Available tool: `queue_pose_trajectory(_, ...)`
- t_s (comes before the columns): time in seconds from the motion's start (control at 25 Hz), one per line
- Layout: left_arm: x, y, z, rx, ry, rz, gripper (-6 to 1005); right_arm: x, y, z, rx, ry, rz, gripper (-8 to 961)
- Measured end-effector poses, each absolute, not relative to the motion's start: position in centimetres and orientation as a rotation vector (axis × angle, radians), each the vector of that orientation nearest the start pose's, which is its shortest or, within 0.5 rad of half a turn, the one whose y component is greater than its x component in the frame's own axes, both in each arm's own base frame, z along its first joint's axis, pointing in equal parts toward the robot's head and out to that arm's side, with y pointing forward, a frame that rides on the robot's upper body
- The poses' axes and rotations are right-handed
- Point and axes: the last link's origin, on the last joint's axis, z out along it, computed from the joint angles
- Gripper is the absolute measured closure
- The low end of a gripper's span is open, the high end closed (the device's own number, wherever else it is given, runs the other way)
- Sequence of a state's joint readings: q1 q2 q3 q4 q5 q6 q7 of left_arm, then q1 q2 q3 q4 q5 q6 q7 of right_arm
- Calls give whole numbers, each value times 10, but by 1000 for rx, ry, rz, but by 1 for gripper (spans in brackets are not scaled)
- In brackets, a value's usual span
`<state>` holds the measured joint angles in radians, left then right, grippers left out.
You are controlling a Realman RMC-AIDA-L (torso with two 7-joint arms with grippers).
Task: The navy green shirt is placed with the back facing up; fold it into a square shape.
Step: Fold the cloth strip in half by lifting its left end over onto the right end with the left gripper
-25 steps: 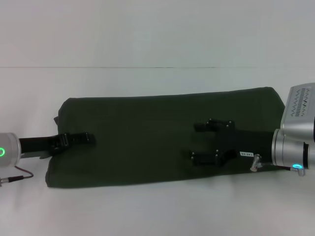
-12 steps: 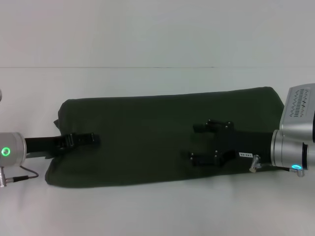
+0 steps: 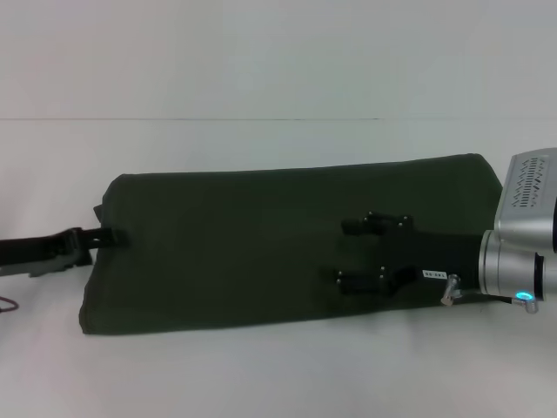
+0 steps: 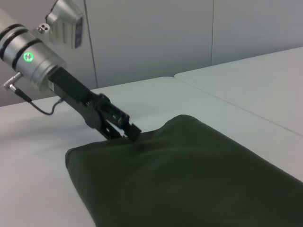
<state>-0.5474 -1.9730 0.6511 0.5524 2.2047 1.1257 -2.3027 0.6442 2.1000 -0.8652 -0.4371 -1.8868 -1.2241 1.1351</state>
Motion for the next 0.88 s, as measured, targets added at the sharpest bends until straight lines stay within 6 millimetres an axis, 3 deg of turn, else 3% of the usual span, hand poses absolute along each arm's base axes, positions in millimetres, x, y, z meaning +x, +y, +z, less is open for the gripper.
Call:
queue_pose_trajectory(0.28,-358,359,69,-1823,-1778,-590,113,246,359,-60,-2713,405,521,52)
queue_pose_trajectory(0.4,-353,355,73,-1847,-1801,-642,113,245,360,-60,-2714,401,522,52)
queue_pose_trajectory(0.88,-337,358,27,-1965,-1824,-526,109,244,362,-61,-2710,401,515,52)
